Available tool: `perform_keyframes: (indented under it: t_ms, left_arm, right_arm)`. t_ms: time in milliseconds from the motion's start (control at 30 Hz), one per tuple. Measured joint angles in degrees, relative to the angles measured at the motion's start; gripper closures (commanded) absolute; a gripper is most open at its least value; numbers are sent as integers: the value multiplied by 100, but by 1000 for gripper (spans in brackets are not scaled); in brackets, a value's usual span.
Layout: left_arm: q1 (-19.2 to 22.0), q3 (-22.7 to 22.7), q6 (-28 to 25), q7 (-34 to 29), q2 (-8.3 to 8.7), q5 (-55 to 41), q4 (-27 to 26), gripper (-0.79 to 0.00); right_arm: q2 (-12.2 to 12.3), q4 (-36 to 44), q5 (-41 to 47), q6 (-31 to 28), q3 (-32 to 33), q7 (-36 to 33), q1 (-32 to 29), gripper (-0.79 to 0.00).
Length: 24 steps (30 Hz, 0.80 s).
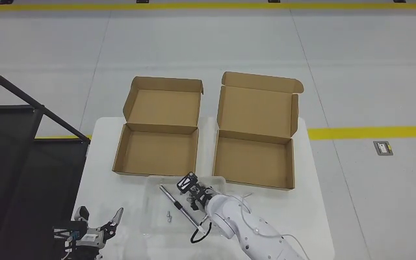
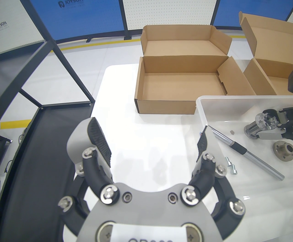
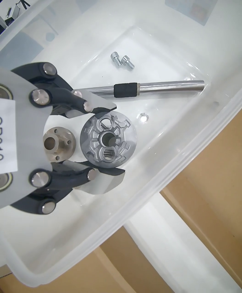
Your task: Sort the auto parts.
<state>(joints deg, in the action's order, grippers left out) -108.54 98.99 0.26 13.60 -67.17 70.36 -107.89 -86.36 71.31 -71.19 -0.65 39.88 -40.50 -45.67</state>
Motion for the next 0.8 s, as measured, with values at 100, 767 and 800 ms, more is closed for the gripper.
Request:
perform_keyframes:
  t_ms: [100, 767, 800]
  left_arm:
    - [0, 0, 0, 0, 0, 0, 0, -785]
    - [0, 0, 0, 0, 0, 0, 0, -785]
    - [0, 0, 0, 0, 0, 0, 0, -785]
  right_arm:
    - [20, 117, 15, -175, 86, 162, -94, 0]
    - [574, 2072, -370, -2372, 1347, 2132, -1468, 0]
    - [574, 2072, -370, -2372, 1347, 2132, -1468, 0]
